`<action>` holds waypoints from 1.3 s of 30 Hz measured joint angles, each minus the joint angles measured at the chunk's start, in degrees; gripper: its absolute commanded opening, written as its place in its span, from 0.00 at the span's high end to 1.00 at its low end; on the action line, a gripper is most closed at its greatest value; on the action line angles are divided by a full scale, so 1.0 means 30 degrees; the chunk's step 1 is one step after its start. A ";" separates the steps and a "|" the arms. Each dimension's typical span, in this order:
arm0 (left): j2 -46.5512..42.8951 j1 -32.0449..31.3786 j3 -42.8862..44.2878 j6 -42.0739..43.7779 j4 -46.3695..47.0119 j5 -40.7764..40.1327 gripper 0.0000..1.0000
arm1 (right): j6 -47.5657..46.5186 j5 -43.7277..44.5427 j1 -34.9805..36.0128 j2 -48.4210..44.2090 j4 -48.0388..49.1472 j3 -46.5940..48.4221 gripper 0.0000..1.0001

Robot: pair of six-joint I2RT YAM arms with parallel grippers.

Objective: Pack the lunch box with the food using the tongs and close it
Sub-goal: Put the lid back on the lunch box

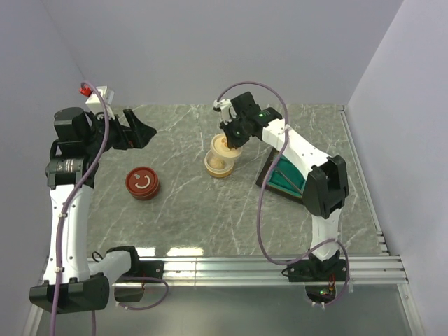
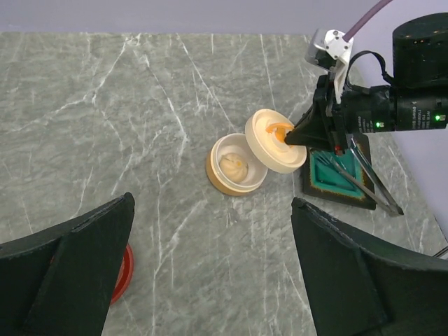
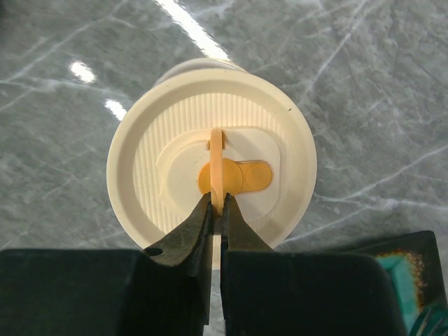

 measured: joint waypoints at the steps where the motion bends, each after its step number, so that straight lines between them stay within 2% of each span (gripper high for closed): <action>1: -0.0073 0.0000 -0.0124 0.0022 0.0007 -0.0051 0.01 | 0.0007 0.0262 0.0022 0.0131 0.0007 0.0000 1.00; 15: -0.0546 0.0000 -0.2514 -0.0211 0.0787 -0.0226 0.01 | 0.0466 0.3031 0.1435 0.1326 0.1246 -0.0554 1.00; 23: -0.0867 0.0000 -0.2769 -0.0612 0.1311 -0.0051 0.01 | 0.0656 0.4648 0.2433 0.1399 0.2703 -0.2149 1.00; 39: -0.0954 0.0000 -0.3206 -0.0692 0.1734 0.0393 0.01 | 0.0590 0.5727 0.2841 0.2208 0.3570 -0.2098 1.00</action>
